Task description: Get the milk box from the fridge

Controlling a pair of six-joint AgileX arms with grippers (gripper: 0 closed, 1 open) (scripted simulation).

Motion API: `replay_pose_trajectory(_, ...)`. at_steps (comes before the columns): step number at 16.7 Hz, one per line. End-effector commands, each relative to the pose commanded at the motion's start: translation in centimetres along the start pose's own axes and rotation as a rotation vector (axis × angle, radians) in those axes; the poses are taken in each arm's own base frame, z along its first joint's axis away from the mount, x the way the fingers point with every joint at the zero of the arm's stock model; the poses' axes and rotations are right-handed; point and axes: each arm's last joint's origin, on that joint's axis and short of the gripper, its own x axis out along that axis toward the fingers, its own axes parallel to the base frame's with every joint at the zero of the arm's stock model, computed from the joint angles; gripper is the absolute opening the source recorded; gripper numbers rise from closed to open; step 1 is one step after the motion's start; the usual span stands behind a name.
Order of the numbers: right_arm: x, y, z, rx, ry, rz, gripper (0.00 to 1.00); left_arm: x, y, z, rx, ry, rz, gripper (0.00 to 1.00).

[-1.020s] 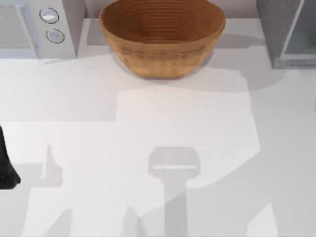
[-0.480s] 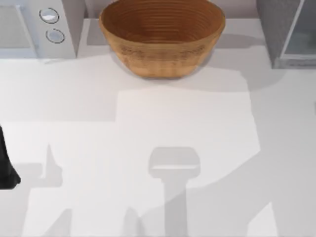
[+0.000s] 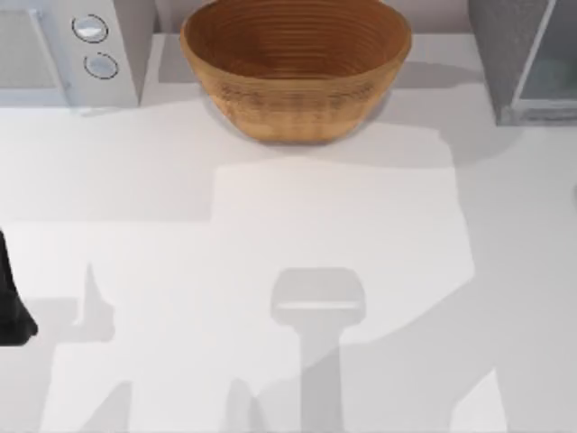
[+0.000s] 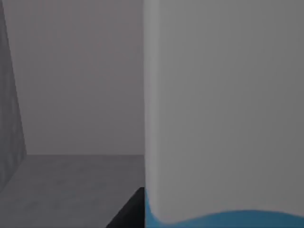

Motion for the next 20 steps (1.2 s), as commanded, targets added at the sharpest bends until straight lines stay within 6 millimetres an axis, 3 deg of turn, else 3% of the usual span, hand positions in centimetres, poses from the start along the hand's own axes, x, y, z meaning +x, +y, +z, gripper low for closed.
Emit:
replay_pose_trajectory(8, 0.0, -0.1, 0.2, 0.001, -0.003, -0.003, 0.0, 0.0, 0.0, 0.0, 0.0, 0.0, 0.0, 1.0)
replay_pose_trajectory(16, -0.1, -0.2, 4.9, 0.002, 0.002, -0.003, 0.0, 0.0, 0.0, 0.0, 0.0, 0.0, 0.0, 1.0)
replay_pose_trajectory(20, -0.1, -0.2, 4.8, 0.004, 0.004, -0.003, 0.0, 0.0, 0.0, 0.0, 0.0, 0.0, 0.0, 1.0)
